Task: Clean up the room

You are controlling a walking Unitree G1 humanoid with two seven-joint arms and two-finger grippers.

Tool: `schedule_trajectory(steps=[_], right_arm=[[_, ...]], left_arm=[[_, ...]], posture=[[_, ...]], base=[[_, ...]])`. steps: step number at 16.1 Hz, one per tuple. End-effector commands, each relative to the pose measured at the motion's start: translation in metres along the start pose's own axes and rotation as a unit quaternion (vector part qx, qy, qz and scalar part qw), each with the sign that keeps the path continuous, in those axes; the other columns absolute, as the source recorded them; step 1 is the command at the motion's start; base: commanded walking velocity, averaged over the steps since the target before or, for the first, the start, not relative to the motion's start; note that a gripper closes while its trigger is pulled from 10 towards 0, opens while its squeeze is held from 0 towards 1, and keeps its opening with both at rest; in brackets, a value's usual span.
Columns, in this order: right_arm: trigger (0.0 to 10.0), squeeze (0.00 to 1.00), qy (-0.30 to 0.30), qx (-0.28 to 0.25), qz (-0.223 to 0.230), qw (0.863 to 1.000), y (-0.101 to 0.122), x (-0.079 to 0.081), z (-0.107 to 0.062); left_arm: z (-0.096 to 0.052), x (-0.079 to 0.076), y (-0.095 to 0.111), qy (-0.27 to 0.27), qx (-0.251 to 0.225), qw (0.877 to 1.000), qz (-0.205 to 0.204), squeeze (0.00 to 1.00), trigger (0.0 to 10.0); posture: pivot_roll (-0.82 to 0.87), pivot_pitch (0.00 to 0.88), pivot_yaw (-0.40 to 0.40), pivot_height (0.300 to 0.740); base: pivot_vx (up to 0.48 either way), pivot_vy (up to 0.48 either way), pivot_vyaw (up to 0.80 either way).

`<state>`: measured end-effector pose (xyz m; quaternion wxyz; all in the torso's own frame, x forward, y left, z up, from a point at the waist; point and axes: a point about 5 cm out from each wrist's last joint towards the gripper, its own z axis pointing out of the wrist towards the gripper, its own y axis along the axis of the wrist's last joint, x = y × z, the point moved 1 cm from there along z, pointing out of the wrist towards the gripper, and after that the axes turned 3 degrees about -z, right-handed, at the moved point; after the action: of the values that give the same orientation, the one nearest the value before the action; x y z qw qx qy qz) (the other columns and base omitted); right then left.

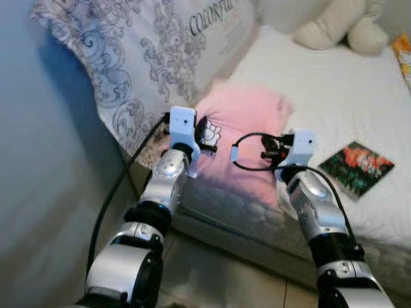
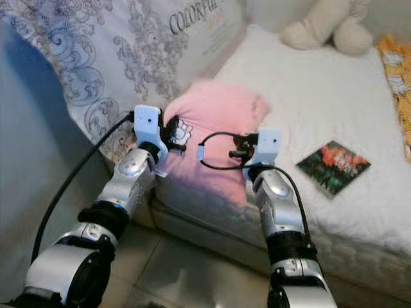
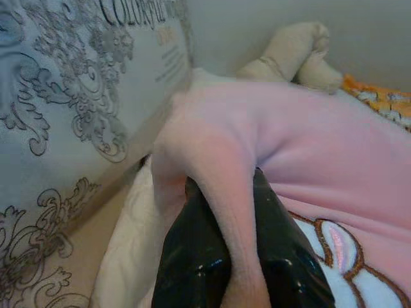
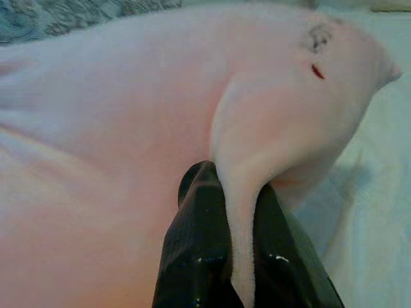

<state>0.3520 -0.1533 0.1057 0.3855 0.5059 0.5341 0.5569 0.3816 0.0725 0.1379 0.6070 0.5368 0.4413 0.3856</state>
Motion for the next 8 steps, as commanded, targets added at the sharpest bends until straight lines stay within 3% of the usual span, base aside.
schedule_trajectory(steps=[1, 8], right_arm=[[10.0, 0.00, -0.030, 0.008, -0.005, 0.999, -0.0033, -0.0161, -0.0052], [10.0, 0.00, -0.034, 0.010, 0.000, 0.999, -0.0054, -0.0160, -0.0053]], left_arm=[[0.0014, 0.0086, 0.0121, 0.025, -0.029, 0.999, 0.007, 0.00, 10.0], [0.0023, 0.0060, 0.0087, 0.028, -0.018, 0.999, 0.018, 0.00, 10.0]], posture=[[-0.04, 0.000, 0.039, 0.740], [-0.05, 0.000, 0.046, 0.740]], base=[[0.480, 0.000, 0.00], [0.480, 0.000, 0.00]])
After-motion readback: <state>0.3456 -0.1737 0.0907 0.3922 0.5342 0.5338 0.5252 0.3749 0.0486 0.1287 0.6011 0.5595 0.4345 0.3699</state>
